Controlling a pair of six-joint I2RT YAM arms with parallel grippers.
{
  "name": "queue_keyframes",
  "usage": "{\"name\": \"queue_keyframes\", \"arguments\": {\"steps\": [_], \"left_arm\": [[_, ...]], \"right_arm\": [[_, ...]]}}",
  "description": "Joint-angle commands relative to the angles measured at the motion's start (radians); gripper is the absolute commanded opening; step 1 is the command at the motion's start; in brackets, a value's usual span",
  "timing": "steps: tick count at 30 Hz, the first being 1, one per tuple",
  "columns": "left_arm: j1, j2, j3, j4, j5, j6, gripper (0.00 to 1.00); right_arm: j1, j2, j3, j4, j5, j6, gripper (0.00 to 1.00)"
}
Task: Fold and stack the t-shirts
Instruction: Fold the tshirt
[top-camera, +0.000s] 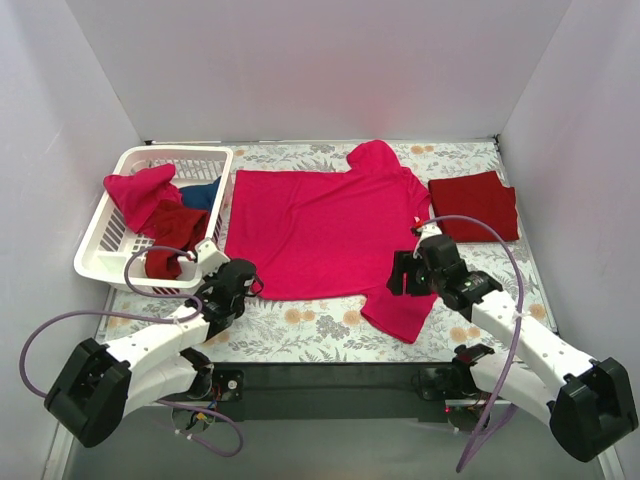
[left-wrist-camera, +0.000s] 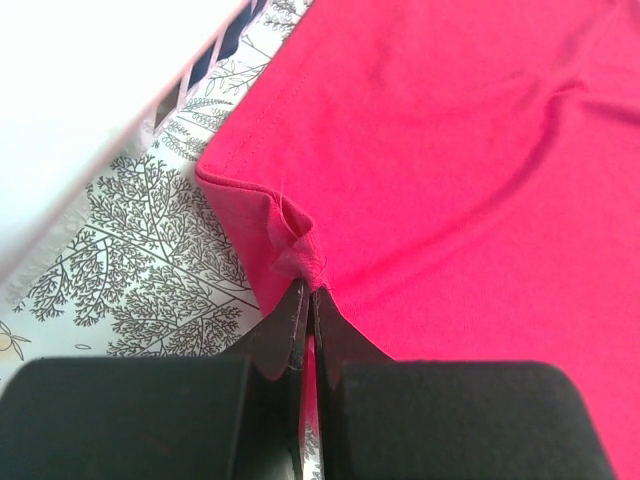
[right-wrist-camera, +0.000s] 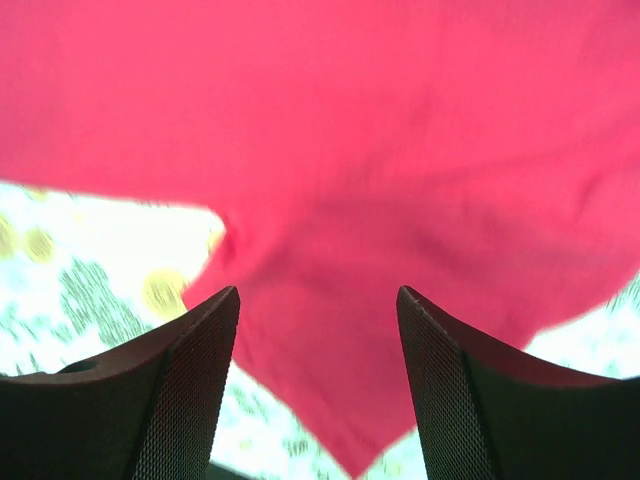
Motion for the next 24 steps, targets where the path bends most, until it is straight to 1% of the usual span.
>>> {"name": "queue_keyframes", "arguments": {"steps": [1, 4, 10, 13, 24], "left_arm": [[0.018, -0.043, -0.003, 0.006, 0.016, 0.063, 0.0], [0.025, -0.066, -0.007, -0.004, 0.015, 0.075, 0.0], [0.04, -0.095, -0.023, 0.006, 0.021, 0.092, 0.0], [0.044, -0.099, -0.026, 0.01, 0.032, 0.095, 0.0], [0.057, -0.098, -0.038, 0.036, 0.055, 0.106, 0.0]], "right_arm": [[0.048, -0.037, -0.013, -0.194, 0.07, 0.119, 0.58], [0.093, -0.064, -0.005, -0.286, 0.1, 0.168, 0.57], [0.179, -0.106, -0.036, -0.432, 0.09, 0.289, 0.56], [0.225, -0.112, -0.062, -0.453, 0.091, 0.34, 0.55], [0.256, -0.1, -0.103, -0.449, 0.123, 0.398, 0.54]]}}
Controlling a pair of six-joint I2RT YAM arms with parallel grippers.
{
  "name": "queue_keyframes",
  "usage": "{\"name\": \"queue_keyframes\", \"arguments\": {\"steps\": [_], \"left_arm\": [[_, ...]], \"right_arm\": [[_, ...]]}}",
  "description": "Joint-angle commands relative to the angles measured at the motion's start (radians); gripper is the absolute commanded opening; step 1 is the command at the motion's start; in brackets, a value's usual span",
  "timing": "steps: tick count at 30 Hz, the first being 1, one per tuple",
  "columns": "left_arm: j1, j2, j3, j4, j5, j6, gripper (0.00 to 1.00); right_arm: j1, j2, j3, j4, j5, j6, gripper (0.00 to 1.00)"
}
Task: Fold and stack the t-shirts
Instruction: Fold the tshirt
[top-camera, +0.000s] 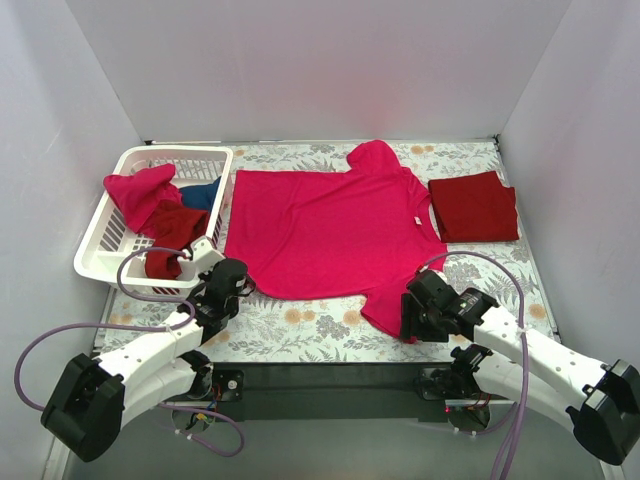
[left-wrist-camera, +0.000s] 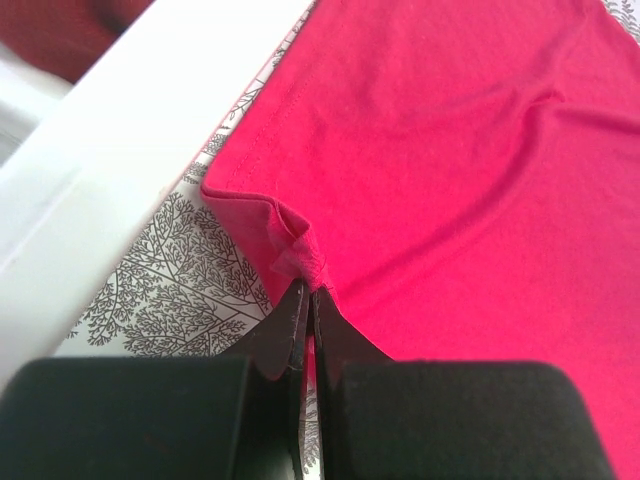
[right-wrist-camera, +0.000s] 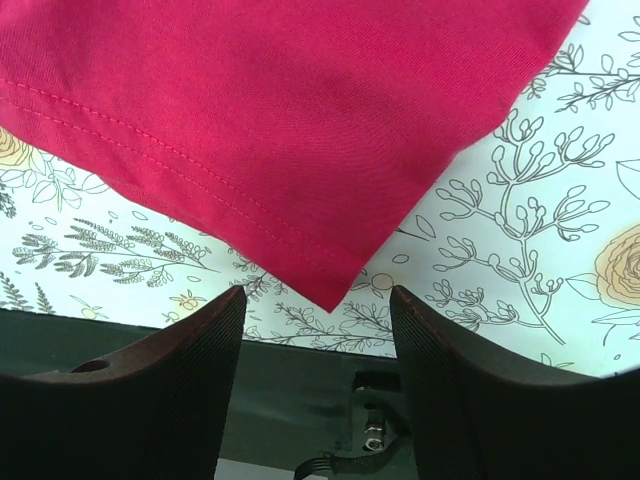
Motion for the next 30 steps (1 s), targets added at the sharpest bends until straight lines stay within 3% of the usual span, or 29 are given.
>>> {"name": "queue_keyframes", "arguments": {"steps": [1, 11, 18, 20, 30], "left_arm": [[0.011, -0.01, -0.014, 0.013, 0.005, 0.01, 0.0], [0.025, -0.013, -0.007, 0.008, 0.034, 0.019, 0.0], [0.027, -0.021, -0.007, 0.002, 0.071, 0.016, 0.0], [0.028, -0.025, -0.006, -0.001, 0.076, 0.016, 0.0], [0.03, -0.091, 0.0, -0.036, 0.135, 0.016, 0.0]], "right_arm": [[0.013, 0.004, -0.014, -0.003, 0.047, 0.038, 0.53], [0.059, 0.074, -0.031, 0.055, 0.081, 0.052, 0.47], [0.076, 0.084, -0.01, 0.051, 0.079, 0.037, 0.08], [0.082, 0.082, 0.0, 0.043, 0.079, 0.035, 0.02], [0.163, 0.154, 0.158, -0.139, 0.202, 0.032, 0.01]]}}
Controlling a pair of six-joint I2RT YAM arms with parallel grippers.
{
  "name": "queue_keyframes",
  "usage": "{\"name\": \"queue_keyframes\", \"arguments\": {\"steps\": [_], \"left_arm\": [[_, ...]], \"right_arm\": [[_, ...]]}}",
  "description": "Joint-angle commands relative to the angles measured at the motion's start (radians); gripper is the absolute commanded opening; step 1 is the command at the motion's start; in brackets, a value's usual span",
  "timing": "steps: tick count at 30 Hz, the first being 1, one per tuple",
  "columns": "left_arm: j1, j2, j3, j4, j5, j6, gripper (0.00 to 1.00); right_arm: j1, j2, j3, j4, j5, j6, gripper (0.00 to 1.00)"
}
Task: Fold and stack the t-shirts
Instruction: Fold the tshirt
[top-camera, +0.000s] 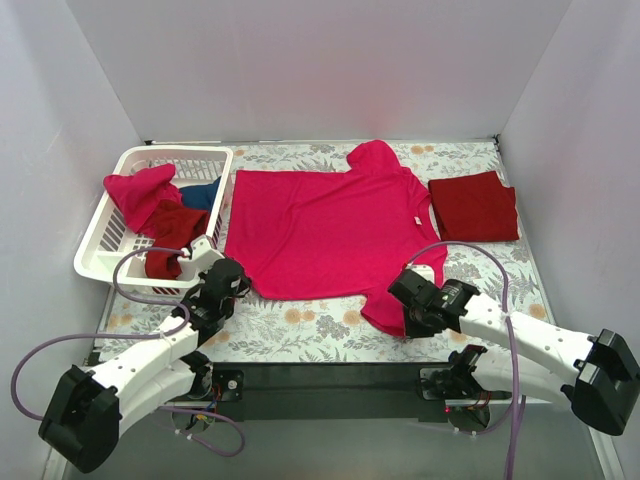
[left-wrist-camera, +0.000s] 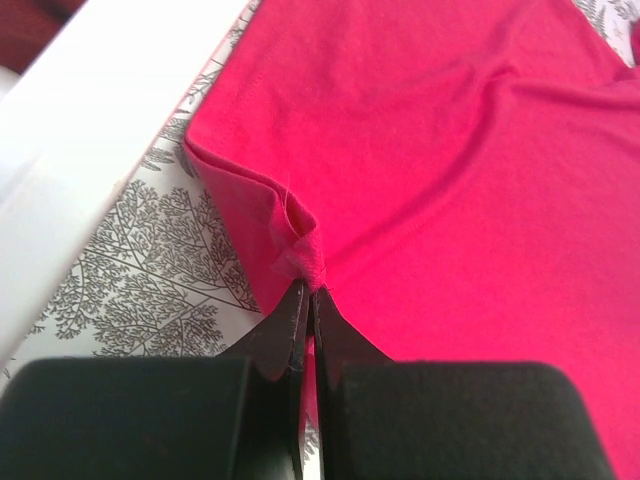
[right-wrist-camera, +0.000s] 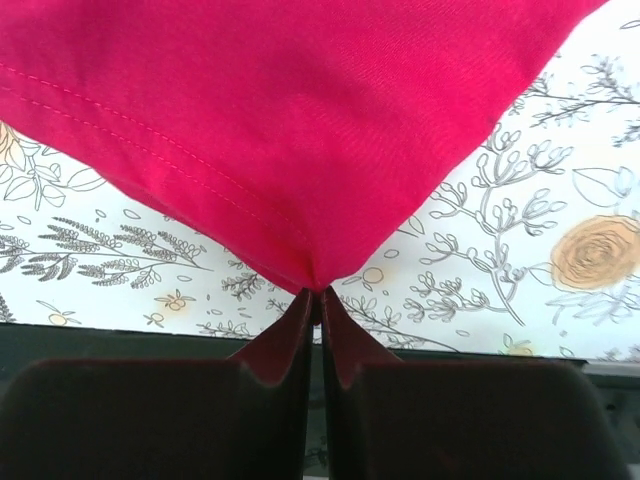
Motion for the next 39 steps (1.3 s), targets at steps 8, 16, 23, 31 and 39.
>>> {"name": "queue_keyframes", "arguments": {"steps": [8, 16, 23, 31, 39], "left_arm": [[0.008, -0.079, 0.009, -0.084, 0.072, 0.0, 0.0], [0.025, -0.085, 0.02, -0.101, 0.074, -0.002, 0.0], [0.085, 0.015, 0.073, -0.064, 0.088, 0.033, 0.0], [0.123, 0.073, 0.13, 0.026, 0.131, 0.075, 0.0], [0.14, 0.182, 0.208, 0.091, 0.126, 0.107, 0.0]], "right_arm": [[0.116, 0.041, 0.162, -0.277, 0.093, 0.11, 0.01], [0.13, 0.049, 0.268, -0.288, 0.269, 0.135, 0.01], [0.115, 0.147, 0.372, -0.223, 0.478, 0.059, 0.01], [-0.109, 0.172, 0.352, 0.148, 0.46, -0.253, 0.01], [-0.293, 0.336, 0.484, 0.42, 0.337, -0.517, 0.01]]}}
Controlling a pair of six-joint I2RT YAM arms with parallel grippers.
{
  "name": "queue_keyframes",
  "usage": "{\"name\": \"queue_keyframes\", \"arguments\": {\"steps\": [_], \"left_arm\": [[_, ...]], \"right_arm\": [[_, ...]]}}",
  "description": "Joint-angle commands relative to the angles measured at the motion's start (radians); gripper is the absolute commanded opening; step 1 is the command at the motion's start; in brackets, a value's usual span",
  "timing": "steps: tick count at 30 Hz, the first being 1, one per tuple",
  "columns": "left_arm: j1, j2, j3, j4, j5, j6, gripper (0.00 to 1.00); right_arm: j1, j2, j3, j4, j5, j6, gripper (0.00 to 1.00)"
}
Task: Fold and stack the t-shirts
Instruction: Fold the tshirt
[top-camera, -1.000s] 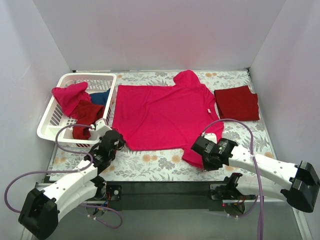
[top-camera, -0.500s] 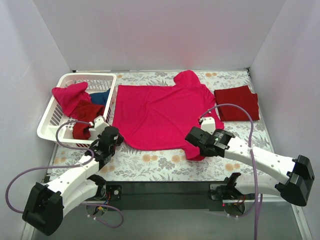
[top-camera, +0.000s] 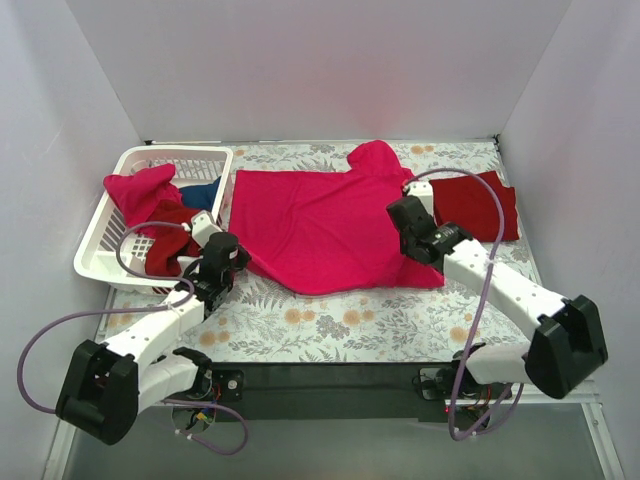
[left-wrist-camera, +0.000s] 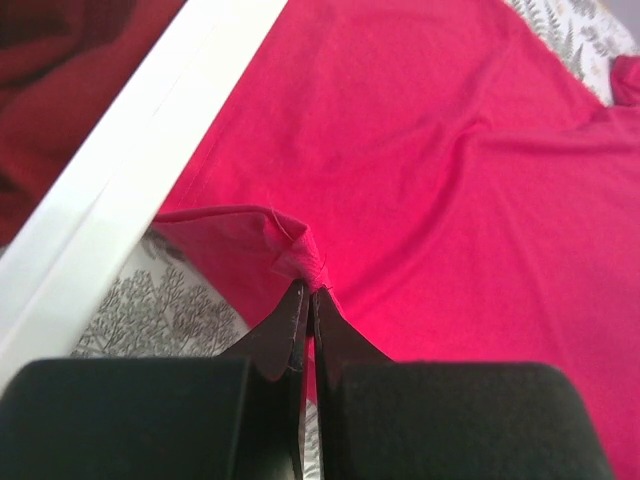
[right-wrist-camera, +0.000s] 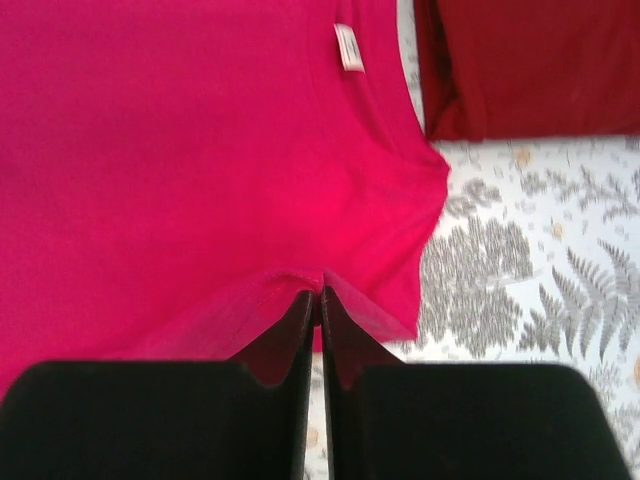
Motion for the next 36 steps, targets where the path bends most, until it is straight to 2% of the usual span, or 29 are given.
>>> {"name": "queue_keyframes", "arguments": {"steps": [1, 15, 26, 36], "left_arm": [[0.012, 0.017, 0.059, 0.058, -0.003, 0.035, 0.0], [0.032, 0.166, 0.178, 0.13, -0.082, 0.089, 0.0], [0.067, 0.328, 0.289, 0.144, -0.096, 0.135, 0.0], [0.119, 0.376, 0.327, 0.145, -0.084, 0.149, 0.0]], "right_arm": [[-0.058, 0.088, 0.112, 0.189, -0.058, -0.166, 0.01], [-0.2, 0.427, 0.427, 0.239, -0.177, -0.298, 0.01], [-0.253, 0.582, 0.577, 0.24, -0.232, -0.34, 0.01], [-0.288, 0.66, 0.654, 0.24, -0.247, -0.36, 0.01]]}}
